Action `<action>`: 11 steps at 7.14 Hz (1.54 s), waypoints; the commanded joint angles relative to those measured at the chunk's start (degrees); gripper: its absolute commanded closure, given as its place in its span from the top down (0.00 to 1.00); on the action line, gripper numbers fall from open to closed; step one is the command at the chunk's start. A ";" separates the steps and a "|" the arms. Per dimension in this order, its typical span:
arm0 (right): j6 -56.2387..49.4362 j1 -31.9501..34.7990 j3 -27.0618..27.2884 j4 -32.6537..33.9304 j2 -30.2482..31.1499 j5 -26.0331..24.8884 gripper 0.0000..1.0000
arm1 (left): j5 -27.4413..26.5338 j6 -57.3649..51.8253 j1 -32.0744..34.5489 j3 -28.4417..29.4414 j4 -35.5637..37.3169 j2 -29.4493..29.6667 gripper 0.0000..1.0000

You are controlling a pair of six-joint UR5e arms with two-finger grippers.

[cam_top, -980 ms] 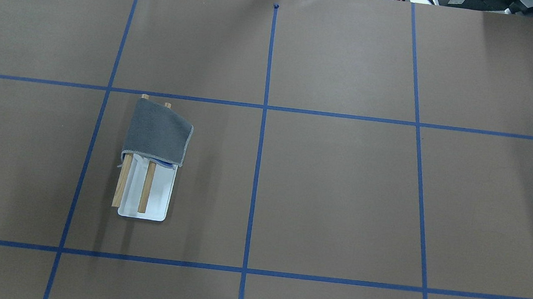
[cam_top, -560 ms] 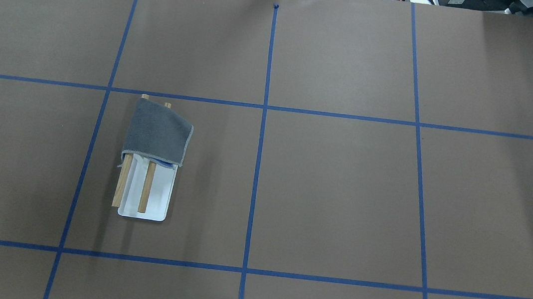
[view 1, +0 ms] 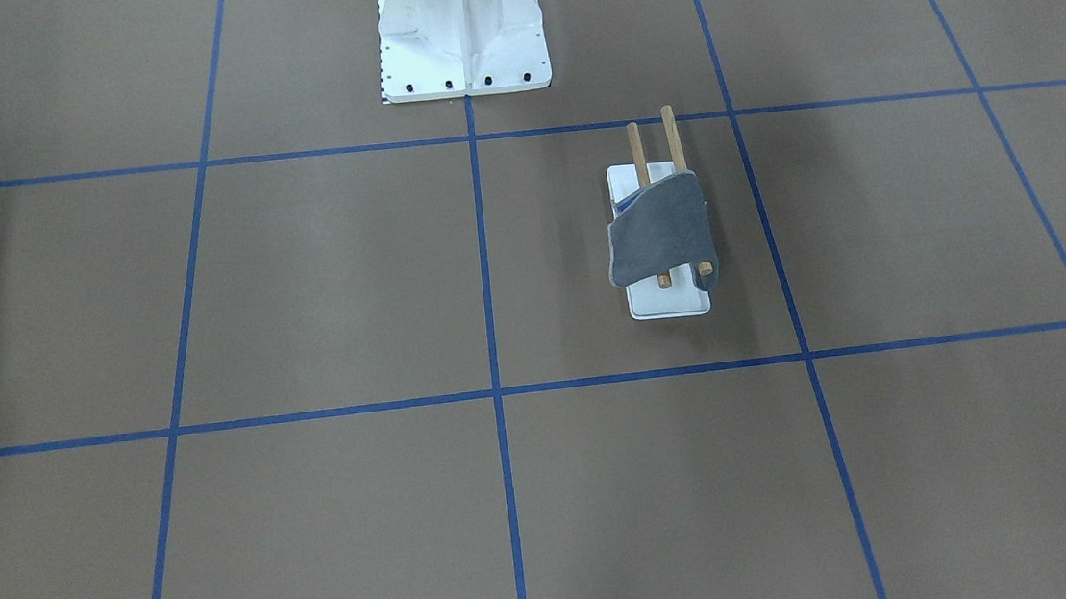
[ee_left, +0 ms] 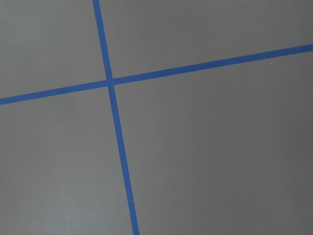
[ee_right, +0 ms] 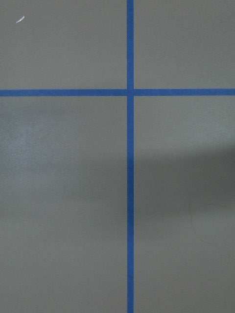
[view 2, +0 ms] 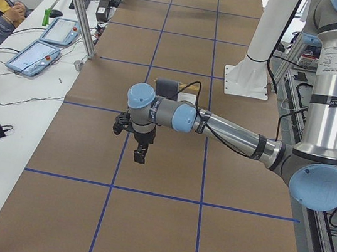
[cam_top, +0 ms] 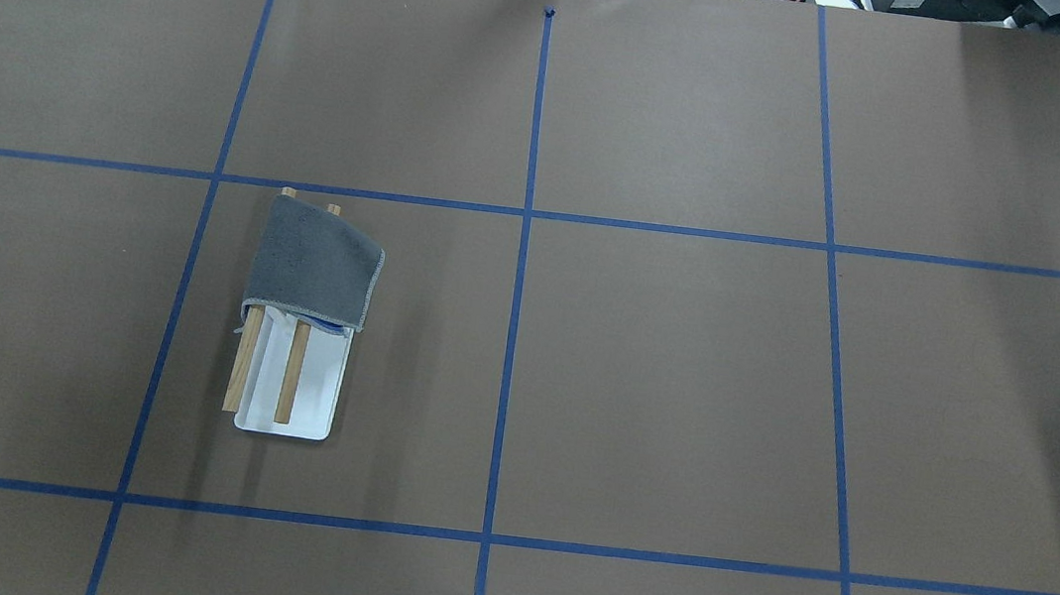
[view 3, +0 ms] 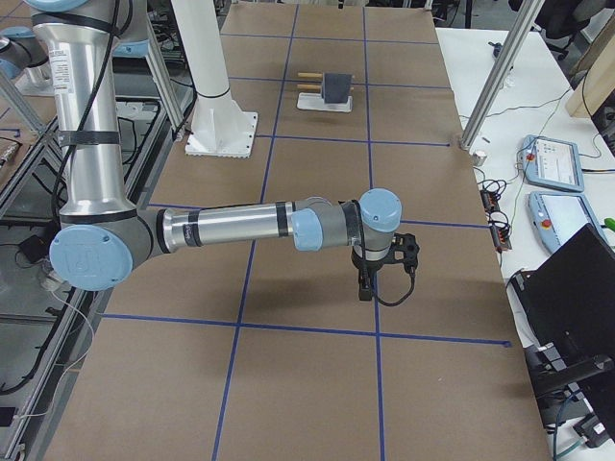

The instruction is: Hang towel on rack

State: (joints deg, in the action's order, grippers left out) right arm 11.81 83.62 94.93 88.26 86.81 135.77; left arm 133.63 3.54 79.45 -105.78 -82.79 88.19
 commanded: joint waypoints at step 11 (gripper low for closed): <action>-0.65 -4.87 14.56 8.34 5.90 -4.82 1.00 | 0.58 0.07 0.18 1.37 -0.18 -0.22 0.98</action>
State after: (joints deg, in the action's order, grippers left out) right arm 11.32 78.85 107.18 96.93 90.65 130.88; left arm 134.14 3.60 79.69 -104.37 -82.97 87.89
